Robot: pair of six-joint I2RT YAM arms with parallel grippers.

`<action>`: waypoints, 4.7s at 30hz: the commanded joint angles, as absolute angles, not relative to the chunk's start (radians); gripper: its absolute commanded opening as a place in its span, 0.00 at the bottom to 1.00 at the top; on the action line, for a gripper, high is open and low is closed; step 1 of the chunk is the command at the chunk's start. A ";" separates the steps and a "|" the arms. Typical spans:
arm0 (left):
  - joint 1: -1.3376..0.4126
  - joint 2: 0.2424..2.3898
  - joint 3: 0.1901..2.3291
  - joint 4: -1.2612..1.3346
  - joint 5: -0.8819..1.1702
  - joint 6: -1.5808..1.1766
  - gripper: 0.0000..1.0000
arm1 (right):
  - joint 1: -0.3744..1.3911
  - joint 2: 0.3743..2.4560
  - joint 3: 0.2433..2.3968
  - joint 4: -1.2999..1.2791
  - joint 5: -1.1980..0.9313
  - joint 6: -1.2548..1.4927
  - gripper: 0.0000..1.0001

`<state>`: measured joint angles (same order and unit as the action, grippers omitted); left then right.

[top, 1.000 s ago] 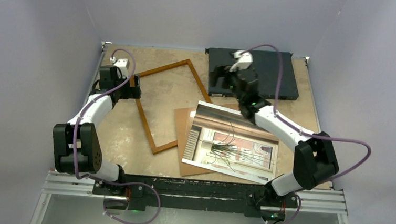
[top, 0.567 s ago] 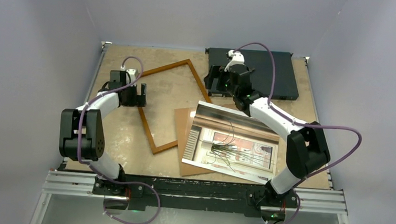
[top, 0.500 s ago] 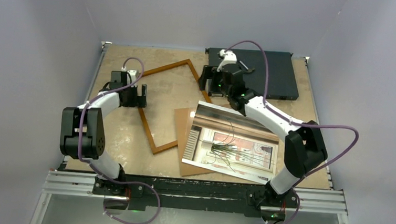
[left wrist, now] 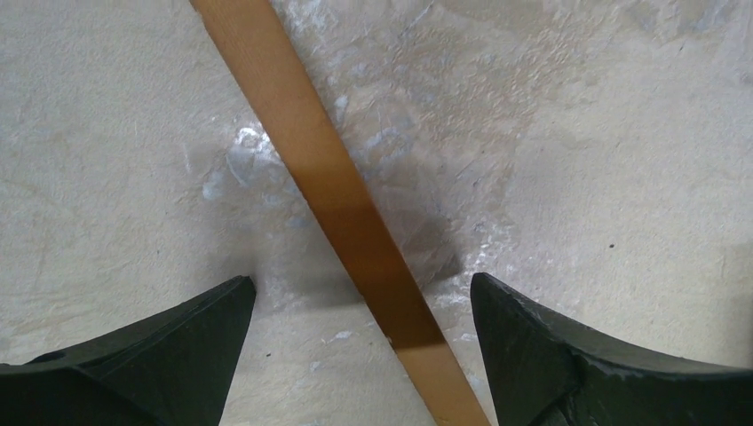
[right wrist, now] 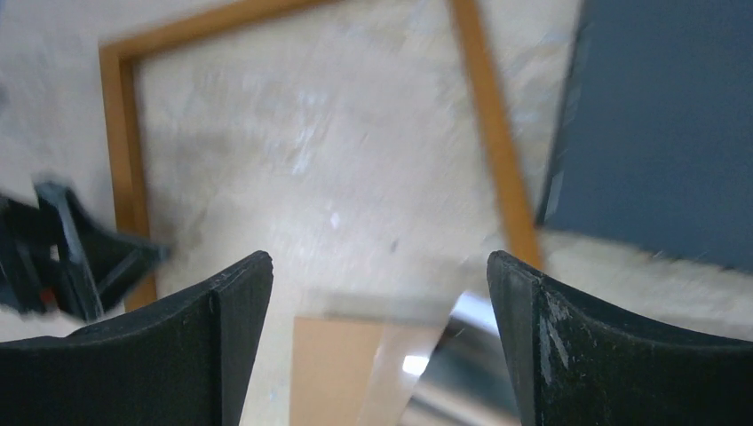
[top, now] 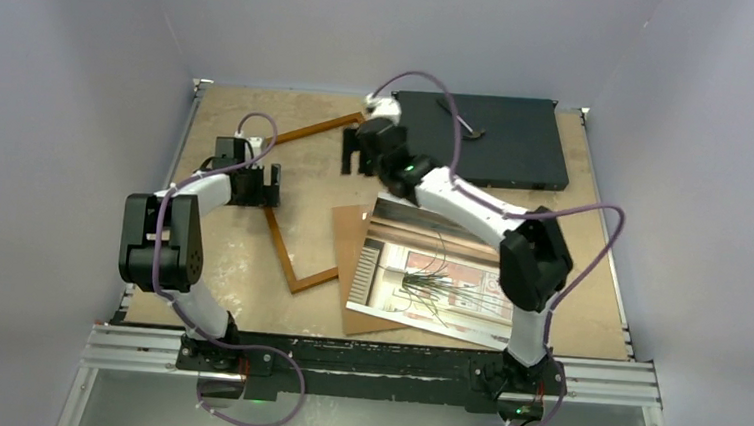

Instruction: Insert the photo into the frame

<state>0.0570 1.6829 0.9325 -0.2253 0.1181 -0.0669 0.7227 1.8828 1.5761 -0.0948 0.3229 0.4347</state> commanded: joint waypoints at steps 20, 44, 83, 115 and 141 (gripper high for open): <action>0.043 1.747 0.957 -0.147 -0.048 -0.050 0.74 | 1.092 2.079 1.510 -0.252 0.708 0.469 0.78; 0.048 1.782 0.962 0.029 -0.338 0.207 0.43 | 0.945 1.885 1.289 -0.131 0.665 0.390 0.68; 0.320 1.586 1.415 -0.600 0.086 0.127 0.69 | 1.246 2.546 2.159 -0.216 0.421 0.246 0.60; 0.406 1.551 1.894 -0.930 0.223 0.064 0.70 | 0.969 2.242 2.284 0.034 -0.083 0.846 0.00; 0.491 1.531 1.566 -0.781 0.365 0.010 0.78 | 0.714 1.889 1.523 0.610 -0.228 1.555 0.00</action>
<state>0.5037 1.5414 1.6188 -0.8597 0.3038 0.0456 0.7483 1.9514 1.6379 0.4534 -0.1829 1.4361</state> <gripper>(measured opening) 0.766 0.241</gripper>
